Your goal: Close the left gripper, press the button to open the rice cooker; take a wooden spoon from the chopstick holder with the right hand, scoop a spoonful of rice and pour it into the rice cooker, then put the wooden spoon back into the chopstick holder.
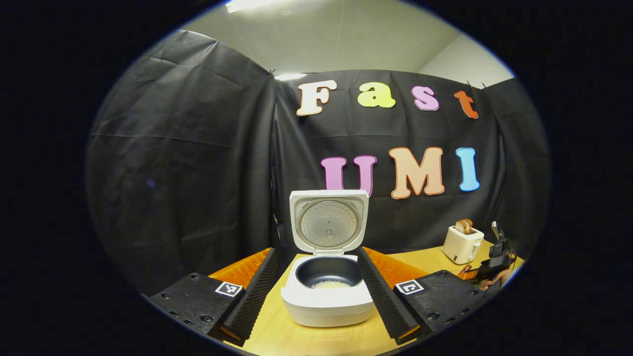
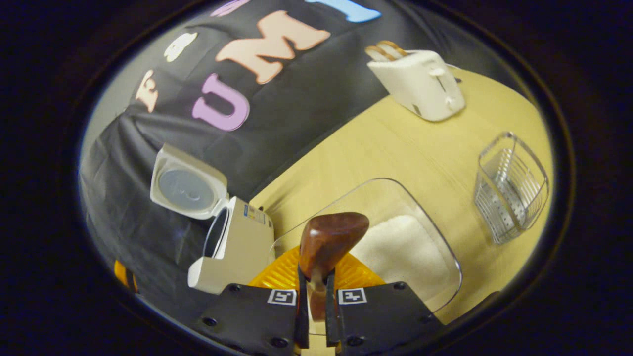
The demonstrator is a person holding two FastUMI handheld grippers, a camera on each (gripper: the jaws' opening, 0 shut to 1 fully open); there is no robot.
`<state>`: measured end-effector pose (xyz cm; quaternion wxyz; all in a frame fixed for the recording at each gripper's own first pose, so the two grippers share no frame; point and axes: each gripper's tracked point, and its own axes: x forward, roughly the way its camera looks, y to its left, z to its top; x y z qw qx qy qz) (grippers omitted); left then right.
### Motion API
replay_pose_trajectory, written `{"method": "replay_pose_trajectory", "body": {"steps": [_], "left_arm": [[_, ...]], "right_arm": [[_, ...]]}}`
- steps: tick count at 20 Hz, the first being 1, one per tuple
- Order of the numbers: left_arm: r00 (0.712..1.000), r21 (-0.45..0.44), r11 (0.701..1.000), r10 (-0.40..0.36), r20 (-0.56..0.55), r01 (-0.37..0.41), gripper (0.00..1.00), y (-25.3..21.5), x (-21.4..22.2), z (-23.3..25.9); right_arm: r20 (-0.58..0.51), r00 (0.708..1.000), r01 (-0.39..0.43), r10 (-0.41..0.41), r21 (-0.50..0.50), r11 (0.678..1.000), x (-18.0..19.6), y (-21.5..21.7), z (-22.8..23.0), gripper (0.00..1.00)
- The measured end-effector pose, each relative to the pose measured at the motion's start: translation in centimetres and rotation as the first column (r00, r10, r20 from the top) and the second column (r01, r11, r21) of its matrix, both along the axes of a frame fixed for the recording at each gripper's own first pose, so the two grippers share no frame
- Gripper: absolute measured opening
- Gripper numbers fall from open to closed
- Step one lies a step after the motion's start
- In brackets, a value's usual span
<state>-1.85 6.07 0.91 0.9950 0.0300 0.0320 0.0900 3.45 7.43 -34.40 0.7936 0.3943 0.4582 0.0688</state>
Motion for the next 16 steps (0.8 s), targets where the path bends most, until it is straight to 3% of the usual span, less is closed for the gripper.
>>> {"method": "replay_pose_trajectory", "body": {"steps": [8,13,14,16], "left_arm": [[1.000,0.017,1.000,-0.009,0.002,0.009,0.99,-1.1,0.4,0.4],[1.000,0.006,1.000,-0.008,0.004,0.008,0.96,-1.3,0.4,0.4],[1.000,0.003,1.000,-0.006,0.004,0.006,1.00,-1.2,0.3,0.4],[1.000,-0.001,1.000,-0.001,0.006,0.001,0.99,-0.9,0.2,0.4]], "right_arm": [[-0.064,0.981,0.194,-0.185,0.172,0.966,2.1,-4.4,1.2,0.17],[-0.050,0.976,0.219,-0.214,0.248,0.944,3.9,-4.1,4.3,0.16],[-0.052,0.974,0.226,-0.220,0.279,0.933,4.4,-3.6,5.1,0.17],[-0.056,0.971,0.237,-0.232,0.336,0.912,5.2,-2.6,6.8,0.17]]}}
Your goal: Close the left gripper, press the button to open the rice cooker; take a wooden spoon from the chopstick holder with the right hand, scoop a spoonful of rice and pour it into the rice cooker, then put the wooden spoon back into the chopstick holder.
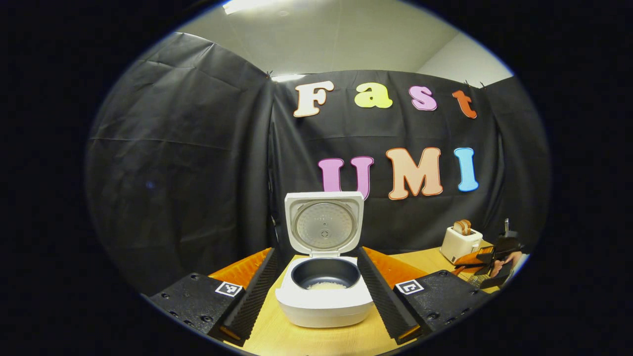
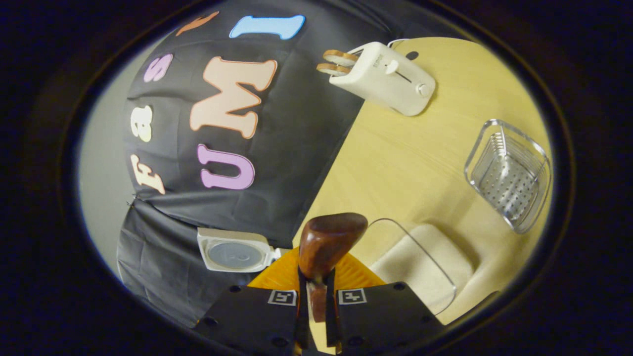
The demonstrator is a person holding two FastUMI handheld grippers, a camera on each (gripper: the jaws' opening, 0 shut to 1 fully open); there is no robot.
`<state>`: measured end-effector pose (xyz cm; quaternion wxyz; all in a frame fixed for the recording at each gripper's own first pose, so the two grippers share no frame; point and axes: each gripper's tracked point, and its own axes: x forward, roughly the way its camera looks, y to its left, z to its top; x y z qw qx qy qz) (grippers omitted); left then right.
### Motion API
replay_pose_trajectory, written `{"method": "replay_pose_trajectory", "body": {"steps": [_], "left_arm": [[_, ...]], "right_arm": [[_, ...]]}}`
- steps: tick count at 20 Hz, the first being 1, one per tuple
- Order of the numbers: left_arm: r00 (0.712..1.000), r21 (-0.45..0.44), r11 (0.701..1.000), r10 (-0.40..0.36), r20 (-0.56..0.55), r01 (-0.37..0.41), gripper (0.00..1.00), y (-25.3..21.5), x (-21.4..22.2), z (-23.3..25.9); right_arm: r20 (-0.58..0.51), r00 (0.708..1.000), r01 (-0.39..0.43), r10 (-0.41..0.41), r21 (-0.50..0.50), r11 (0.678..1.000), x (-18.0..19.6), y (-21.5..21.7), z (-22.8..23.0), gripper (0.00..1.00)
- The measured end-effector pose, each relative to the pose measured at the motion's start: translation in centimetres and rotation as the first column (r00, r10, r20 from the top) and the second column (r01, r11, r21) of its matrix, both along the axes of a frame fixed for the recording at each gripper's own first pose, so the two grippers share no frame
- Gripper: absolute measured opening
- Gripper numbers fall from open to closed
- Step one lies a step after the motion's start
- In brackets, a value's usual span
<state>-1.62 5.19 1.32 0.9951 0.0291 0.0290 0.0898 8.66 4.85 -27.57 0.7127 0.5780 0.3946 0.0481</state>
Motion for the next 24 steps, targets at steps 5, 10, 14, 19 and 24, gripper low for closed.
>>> {"method": "replay_pose_trajectory", "body": {"steps": [5,10,14,19,24], "left_arm": [[1.000,-0.006,1.000,0.027,0.007,-0.027,0.96,1.5,-1.1,0.2],[0.997,-0.014,0.997,0.071,0.011,-0.071,0.96,4.0,-2.8,0.2],[0.994,-0.019,0.994,0.108,0.009,-0.108,0.96,6.1,-4.5,0.0],[0.988,-0.028,0.988,0.153,0.010,-0.152,0.96,8.9,-6.2,-0.1],[0.983,-0.040,0.982,0.186,0.005,-0.186,0.96,11.1,-7.6,-0.2]], "right_arm": [[0.037,0.999,-0.007,0.004,0.091,0.996,1.6,3.4,3.5,0.16],[0.068,0.998,-0.020,0.009,0.169,0.985,3.2,8.0,6.6,0.14],[0.097,0.995,-0.043,0.028,0.159,0.986,4.3,11.4,8.1,0.14],[0.126,0.990,-0.077,0.060,0.136,0.988,5.4,15.9,9.5,0.17],[0.166,0.981,-0.112,0.100,0.064,0.992,6.3,20.5,10.1,0.17]]}}
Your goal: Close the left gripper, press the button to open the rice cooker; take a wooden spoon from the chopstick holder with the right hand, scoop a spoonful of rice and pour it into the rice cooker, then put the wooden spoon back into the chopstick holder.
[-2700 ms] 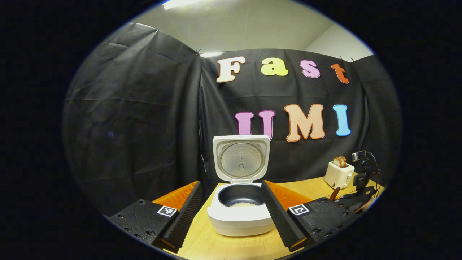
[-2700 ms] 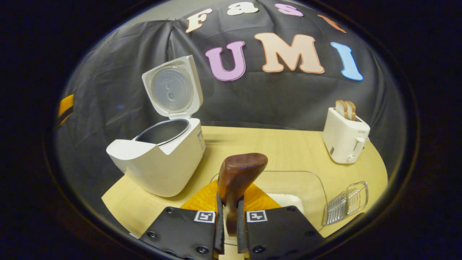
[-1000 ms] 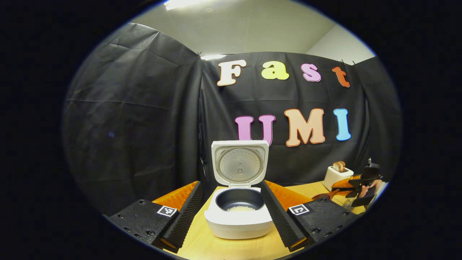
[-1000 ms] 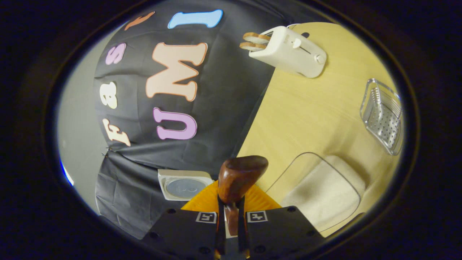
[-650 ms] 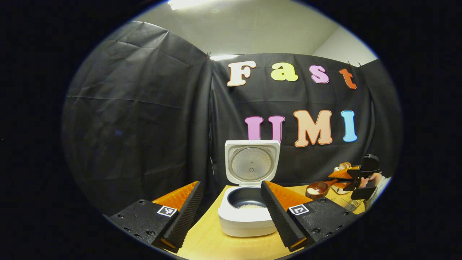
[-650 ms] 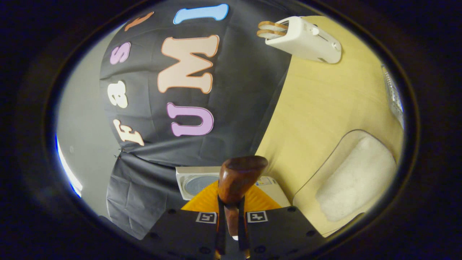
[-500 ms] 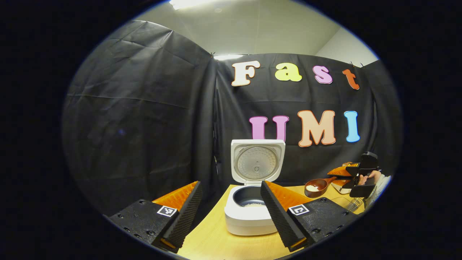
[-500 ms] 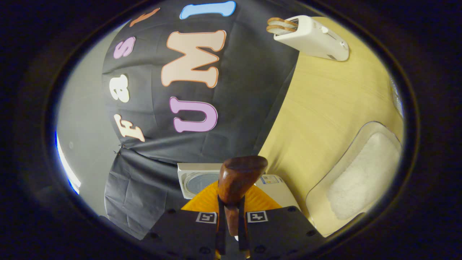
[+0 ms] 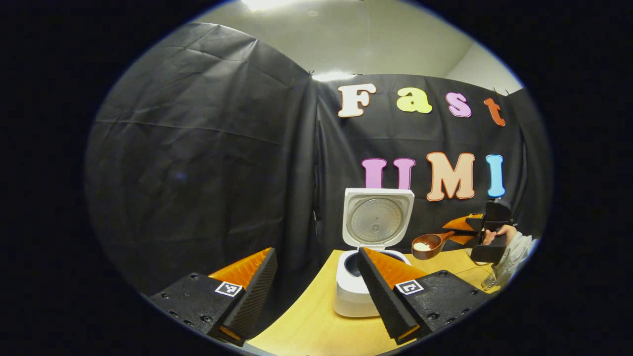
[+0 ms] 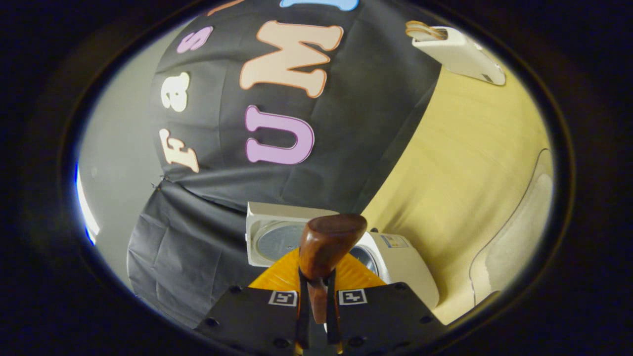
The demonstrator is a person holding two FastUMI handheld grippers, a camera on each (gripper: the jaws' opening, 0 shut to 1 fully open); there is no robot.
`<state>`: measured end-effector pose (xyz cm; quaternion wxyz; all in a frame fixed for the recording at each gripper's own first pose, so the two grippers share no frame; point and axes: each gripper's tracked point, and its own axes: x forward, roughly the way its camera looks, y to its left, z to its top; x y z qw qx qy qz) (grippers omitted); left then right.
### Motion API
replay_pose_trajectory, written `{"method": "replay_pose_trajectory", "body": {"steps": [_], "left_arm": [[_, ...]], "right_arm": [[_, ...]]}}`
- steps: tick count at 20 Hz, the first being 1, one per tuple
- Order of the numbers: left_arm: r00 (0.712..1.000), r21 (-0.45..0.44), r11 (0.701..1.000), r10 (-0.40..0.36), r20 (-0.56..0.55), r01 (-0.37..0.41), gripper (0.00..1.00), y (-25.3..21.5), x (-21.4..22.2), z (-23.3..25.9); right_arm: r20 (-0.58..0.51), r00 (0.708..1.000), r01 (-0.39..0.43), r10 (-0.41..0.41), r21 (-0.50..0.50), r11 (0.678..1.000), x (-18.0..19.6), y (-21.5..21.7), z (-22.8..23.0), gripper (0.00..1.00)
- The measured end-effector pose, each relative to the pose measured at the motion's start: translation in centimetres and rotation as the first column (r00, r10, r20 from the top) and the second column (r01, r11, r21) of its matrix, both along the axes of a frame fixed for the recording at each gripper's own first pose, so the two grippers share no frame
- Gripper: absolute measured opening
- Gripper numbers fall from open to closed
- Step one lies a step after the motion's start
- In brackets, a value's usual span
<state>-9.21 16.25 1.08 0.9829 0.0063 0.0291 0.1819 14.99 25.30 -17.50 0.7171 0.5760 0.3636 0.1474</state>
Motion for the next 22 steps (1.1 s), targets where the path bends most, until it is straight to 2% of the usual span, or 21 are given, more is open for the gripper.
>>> {"method": "replay_pose_trajectory", "body": {"steps": [1,2,3,4,6,9,11,12,14,15,18,19,21,22], "left_arm": [[1.000,0.000,1.000,0.007,-0.001,-0.007,0.99,0.4,-0.3,-0.1],[1.000,-0.002,1.000,0.013,-0.001,-0.013,0.96,0.8,-0.4,0.0],[1.000,-0.005,1.000,0.020,-0.005,-0.020,0.96,1.3,-0.8,-0.2],[1.000,-0.009,1.000,0.027,-0.008,-0.027,0.96,1.8,-1.0,-0.3],[0.999,-0.013,0.999,0.041,-0.012,-0.041,0.96,2.6,-1.6,-0.5],[0.998,-0.017,0.998,0.062,-0.014,-0.063,0.99,3.8,-2.3,-0.8],[0.997,-0.019,0.997,0.074,-0.023,-0.075,0.97,4.6,-2.5,-1.2],[0.997,-0.020,0.997,0.078,-0.025,-0.079,0.99,5.0,-2.7,-1.3],[0.996,-0.021,0.996,0.082,-0.027,-0.083,0.99,5.4,-2.7,-1.4],[0.996,-0.020,0.996,0.085,-0.028,-0.086,0.95,5.7,-2.8,-1.5],[0.995,-0.027,0.995,0.090,-0.031,-0.091,0.94,6.3,-2.6,-2.0],[0.995,-0.031,0.995,0.093,-0.033,-0.094,0.94,6.4,-2.5,-2.2],[0.995,-0.038,0.994,0.097,-0.033,-0.098,0.94,6.7,-2.5,-2.4],[0.994,-0.040,0.994,0.100,-0.033,-0.101,0.94,6.9,-2.4,-2.5]], "right_arm": [[0.009,1.000,-0.006,0.006,-0.015,1.000,0.3,1.2,0.0,0.14],[0.017,1.000,-0.013,0.013,-0.027,1.000,0.6,2.3,-0.1,0.14],[0.023,0.999,-0.022,0.023,-0.041,0.999,0.8,3.4,-0.2,0.19],[0.028,0.999,-0.032,0.034,-0.059,0.998,1.0,4.6,-0.5,0.17],[0.047,0.997,-0.055,0.061,-0.116,0.992,1.2,6.7,-1.4,0.19],[0.064,0.991,-0.101,0.119,-0.239,0.966,1.4,9.5,-3.3,0.16],[0.080,0.984,-0.129,0.159,-0.303,0.944,1.4,11.3,-4.0,0.16],[0.091,0.980,-0.138,0.178,-0.334,0.933,1.5,12.0,-4.2,0.19],[0.109,0.971,-0.154,0.215,-0.403,0.902,1.8,13.2,-4.8,0.16],[0.111,0.967,-0.162,0.230,-0.429,0.889,1.9,13.6,-5.0,0.19],[0.131,0.952,-0.183,0.277,-0.480,0.858,2.2,15.1,-5.0,0.16],[0.146,0.943,-0.187,0.299,-0.511,0.839,2.2,15.5,-5.0,0.16],[0.178,0.921,-0.179,0.348,-0.598,0.781,2.4,15.8,-5.1,0.19],[0.194,0.909,-0.170,0.370,-0.637,0.752,2.5,15.9,-5.0,0.14]]}}
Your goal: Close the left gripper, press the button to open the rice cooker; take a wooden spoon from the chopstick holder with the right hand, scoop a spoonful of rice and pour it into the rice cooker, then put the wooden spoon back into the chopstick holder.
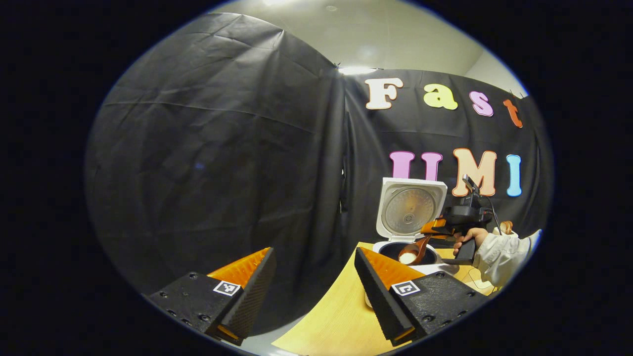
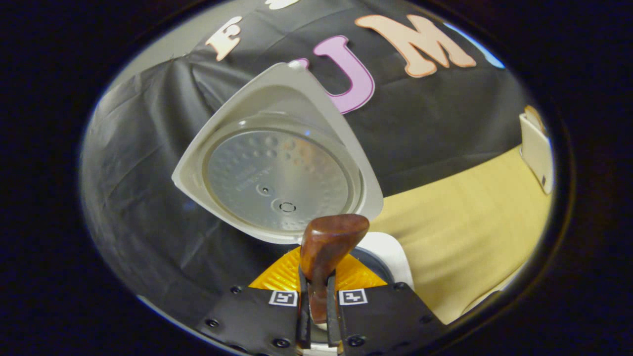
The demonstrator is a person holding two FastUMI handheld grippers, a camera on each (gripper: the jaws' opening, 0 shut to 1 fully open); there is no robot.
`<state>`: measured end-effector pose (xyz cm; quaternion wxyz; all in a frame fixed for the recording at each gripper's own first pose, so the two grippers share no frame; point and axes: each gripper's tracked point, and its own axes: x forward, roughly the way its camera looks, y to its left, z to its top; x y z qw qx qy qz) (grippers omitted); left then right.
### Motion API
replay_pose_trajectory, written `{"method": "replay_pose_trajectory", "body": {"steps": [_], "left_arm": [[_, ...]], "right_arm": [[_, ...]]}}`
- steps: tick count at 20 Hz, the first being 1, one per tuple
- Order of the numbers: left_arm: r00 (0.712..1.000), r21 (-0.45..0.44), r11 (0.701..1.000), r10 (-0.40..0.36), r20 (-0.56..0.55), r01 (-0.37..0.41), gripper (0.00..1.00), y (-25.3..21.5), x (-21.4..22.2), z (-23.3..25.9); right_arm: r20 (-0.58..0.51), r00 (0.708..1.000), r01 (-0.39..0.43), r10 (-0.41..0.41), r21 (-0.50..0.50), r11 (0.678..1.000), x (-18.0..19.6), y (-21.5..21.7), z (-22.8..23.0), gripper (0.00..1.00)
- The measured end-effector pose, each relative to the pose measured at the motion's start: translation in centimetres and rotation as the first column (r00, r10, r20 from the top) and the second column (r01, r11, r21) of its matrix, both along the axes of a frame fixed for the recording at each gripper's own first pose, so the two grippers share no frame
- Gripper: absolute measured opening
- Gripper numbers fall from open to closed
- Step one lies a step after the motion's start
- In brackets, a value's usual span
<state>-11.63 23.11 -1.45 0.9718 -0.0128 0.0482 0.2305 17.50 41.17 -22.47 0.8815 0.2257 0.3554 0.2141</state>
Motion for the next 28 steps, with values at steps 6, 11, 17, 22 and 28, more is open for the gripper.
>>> {"method": "replay_pose_trajectory", "body": {"steps": [6,11,17,22,28], "left_arm": [[1.000,-0.033,0.999,0.009,0.001,-0.009,0.94,0.4,0.5,-1.0],[1.000,-0.036,0.999,-0.003,0.010,0.004,0.94,-0.1,0.9,-1.1],[0.999,-0.040,0.999,-0.027,0.022,0.028,0.95,-1.0,1.6,-1.1],[0.999,-0.035,0.998,-0.042,0.033,0.043,0.94,-1.7,1.8,-0.6],[0.998,-0.037,0.998,-0.056,0.036,0.057,0.94,-2.4,1.9,-0.6]], "right_arm": [[0.101,0.991,-0.077,0.089,-0.122,0.990,-0.4,1.1,0.4,0.16],[0.207,0.959,-0.145,0.194,-0.232,0.962,-0.4,1.7,1.8,0.14],[0.354,0.863,-0.196,0.360,-0.422,0.885,0.3,1.7,3.0,0.16],[0.439,0.761,-0.199,0.478,-0.543,0.816,0.6,1.8,3.7,0.16],[0.480,0.712,-0.210,0.512,-0.551,0.808,0.0,1.6,5.3,0.15]]}}
